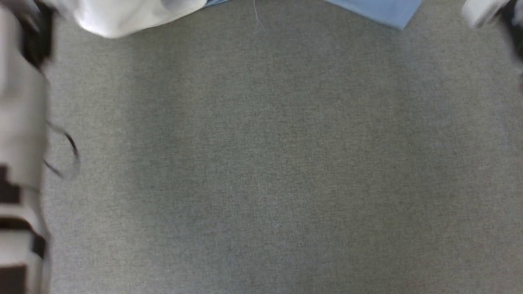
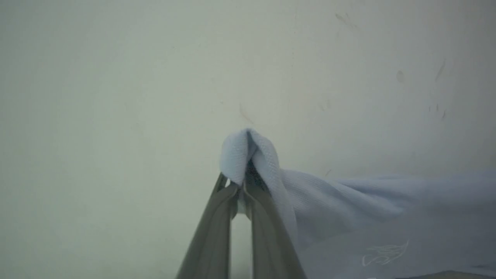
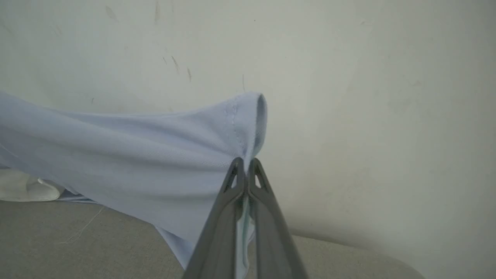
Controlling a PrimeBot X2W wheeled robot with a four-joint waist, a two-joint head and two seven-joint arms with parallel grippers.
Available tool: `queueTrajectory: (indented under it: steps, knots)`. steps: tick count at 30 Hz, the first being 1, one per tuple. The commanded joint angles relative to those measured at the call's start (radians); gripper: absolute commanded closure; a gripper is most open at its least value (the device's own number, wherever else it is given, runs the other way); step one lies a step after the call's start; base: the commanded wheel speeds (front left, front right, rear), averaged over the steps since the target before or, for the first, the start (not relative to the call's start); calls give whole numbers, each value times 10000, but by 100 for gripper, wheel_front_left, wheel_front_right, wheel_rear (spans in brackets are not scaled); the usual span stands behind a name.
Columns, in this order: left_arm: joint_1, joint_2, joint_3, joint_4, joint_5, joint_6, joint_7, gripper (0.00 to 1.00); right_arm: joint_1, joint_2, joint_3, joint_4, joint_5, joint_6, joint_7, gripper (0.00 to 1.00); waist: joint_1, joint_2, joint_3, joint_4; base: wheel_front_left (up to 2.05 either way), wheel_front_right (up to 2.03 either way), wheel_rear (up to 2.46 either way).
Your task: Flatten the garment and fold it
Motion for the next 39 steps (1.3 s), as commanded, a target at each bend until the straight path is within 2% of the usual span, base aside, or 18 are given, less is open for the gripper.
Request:
queueTrajectory:
  steps: [1,5,11,14,17,18,20,24,30,35,39]
  knots:
    - [668,-97,54,37,-208,-85,-47,100,486,-46,218,-33,279,-23,-163,100,-2,0,-215,81,0,0,0]
    - [2798,-343,253,-414,-641,-158,-54,100,1961,-370,741,-525,1079,-23,-467,100,-2,0,-754,238,0,0,0]
    - [6679,-665,523,-2080,-1432,-24,165,100,4975,-1327,943,-1904,2100,-23,-431,100,-2,0,-1846,412,0,0,0]
    - [8556,-559,626,-3511,-1723,379,699,100,6537,-1724,690,-2703,2280,-23,-258,100,-2,0,-2305,405,0,0,0]
    - [10444,-337,861,-5390,-1936,1149,1370,100,7991,-1951,142,-3467,2116,-23,-139,100,-2,0,-2701,365,0,0,0]
    - [10444,-337,861,-5390,-1936,1149,1370,100,7991,-1951,142,-3467,2116,-23,-139,100,-2,0,-2701,365,0,0,0]
    - [11653,-152,1066,-6803,-1981,1786,1801,100,8961,-1964,-430,-4016,1889,-23,-81,100,-2,0,-2913,353,0,0,0]
    - [13846,190,1321,-9378,-1999,2916,2870,100,10927,-1633,-1751,-5243,1305,-23,431,100,-2,0,-3167,364,0,0,0]
    - [15920,386,1488,-11886,-2073,4024,4058,100,13452,-396,-3874,-7248,253,-23,1657,100,-2,0,-3339,479,0,0,0]
    - [16702,512,1650,-12992,-2022,4538,4485,100,14904,744,-5294,-9005,-559,-23,2611,100,-2,0,-3415,508,0,0,0]
    - [16320,596,1658,-13241,-1965,4450,4443,100,14976,1288,-5695,-9763,-1040,-23,3150,100,-2,0,-3330,424,0,0,0]
